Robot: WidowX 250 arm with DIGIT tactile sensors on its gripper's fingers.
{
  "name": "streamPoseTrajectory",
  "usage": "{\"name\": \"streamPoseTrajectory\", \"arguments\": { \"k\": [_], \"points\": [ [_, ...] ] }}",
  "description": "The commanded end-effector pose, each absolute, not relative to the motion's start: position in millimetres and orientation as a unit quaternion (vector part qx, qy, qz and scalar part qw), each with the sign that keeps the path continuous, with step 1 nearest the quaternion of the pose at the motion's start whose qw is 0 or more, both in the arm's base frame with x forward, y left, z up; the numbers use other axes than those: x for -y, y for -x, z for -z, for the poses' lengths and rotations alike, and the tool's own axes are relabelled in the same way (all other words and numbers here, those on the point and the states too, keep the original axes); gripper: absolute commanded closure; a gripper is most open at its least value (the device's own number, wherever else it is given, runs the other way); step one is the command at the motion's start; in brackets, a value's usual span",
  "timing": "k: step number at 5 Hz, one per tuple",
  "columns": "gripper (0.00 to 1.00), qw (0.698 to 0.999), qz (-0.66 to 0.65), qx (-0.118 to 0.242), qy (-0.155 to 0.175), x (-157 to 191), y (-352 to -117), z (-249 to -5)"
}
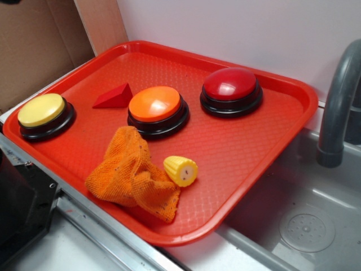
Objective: Push the yellow button.
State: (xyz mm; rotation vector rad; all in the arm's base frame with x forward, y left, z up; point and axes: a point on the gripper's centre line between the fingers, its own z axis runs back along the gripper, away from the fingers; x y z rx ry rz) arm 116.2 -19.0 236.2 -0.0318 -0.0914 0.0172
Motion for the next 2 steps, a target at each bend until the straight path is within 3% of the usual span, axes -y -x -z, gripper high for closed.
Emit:
{"name": "streamPoseTrajectory", "arguments": {
  "k": [1, 2],
  "points": [
    [0.0, 0.999, -0.009, 0.046, 0.016, 19.0, -116.2, -236.2],
    [0.0, 0.997, -0.065, 0.021, -0.022, -31.0, -115.2, -202.1]
  ]
}}
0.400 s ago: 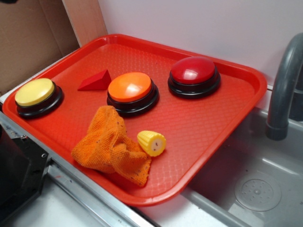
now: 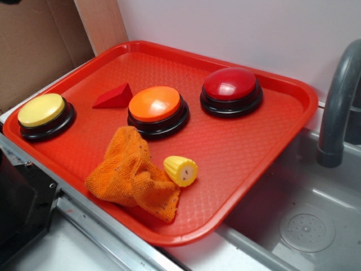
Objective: Push the yellow button.
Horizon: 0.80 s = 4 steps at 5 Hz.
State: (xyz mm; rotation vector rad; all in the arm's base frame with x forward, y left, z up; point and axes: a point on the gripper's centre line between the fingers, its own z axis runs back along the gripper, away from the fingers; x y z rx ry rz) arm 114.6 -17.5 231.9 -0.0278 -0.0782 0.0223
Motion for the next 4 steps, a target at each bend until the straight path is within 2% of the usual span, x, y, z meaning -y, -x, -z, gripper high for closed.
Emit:
{"name": "streamPoseTrajectory", "arguments": {
  "k": [1, 2, 3, 4],
  "points": [
    [0.0, 0.993, -0.108, 0.017, -0.048, -68.0, -107.0, -169.9],
    [0.0, 0.99, -0.122, 0.026, -0.061, -89.8, -108.8, -136.1],
    [0.0, 0.994, -0.089, 0.006, -0.068, -116.3, -135.9, -99.5],
    [0.0, 0.994, -0.081, 0.024, -0.075, -129.0, -160.6, -74.8]
  ]
}}
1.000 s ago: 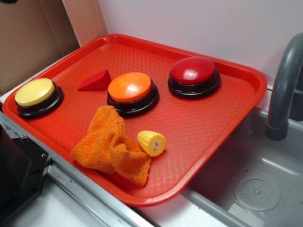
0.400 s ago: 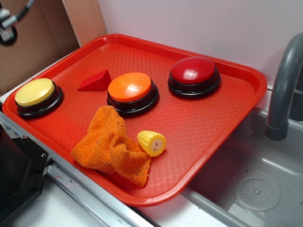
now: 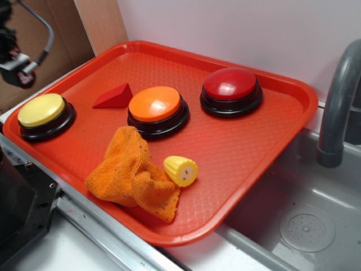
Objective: Push the yellow button.
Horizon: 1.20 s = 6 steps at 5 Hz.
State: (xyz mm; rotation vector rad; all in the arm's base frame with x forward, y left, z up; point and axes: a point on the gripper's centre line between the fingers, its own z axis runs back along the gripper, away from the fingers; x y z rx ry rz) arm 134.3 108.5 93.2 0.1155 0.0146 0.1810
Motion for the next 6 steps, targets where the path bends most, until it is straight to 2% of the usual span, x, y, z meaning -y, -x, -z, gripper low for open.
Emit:
{"name": "streamPoseTrajectory", "arguments": {
  "k": [1, 2, 3, 4, 5, 6],
  "points": [
    [0.0, 0.993, -0.079, 0.029, -0.077, -132.8, -168.9, -63.9],
    [0.0, 0.993, -0.084, 0.046, -0.069, -133.1, -137.8, -48.0],
    [0.0, 0.993, -0.079, 0.048, -0.075, -132.4, -142.9, -54.2],
    [0.0, 0.996, -0.068, 0.027, -0.056, -131.1, -147.8, -44.8],
    [0.0, 0.997, -0.05, 0.022, -0.06, -134.8, -154.5, -59.3],
    [0.0, 0.995, -0.041, 0.021, -0.086, -139.0, -164.8, -82.1]
  ]
}}
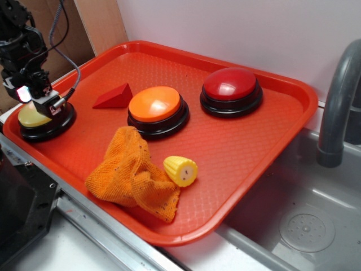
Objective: Push the yellow button.
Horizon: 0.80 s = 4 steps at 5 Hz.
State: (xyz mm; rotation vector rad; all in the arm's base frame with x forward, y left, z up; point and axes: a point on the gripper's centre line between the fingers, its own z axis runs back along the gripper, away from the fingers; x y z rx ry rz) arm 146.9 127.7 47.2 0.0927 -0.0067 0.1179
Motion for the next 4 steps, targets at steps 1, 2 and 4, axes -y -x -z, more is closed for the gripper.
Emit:
{"name": "streamPoseTrajectory", "arguments": {
  "k": [1, 2, 4],
  "points": [
    [0.0, 0.994, -0.038, 0.031, -0.1, -141.0, -157.1, -104.3],
    [0.0, 0.994, -0.039, 0.025, -0.098, -138.8, -167.3, -109.5],
    [0.0, 0.997, -0.002, -0.03, -0.073, -121.9, -159.8, -123.3]
  ]
}}
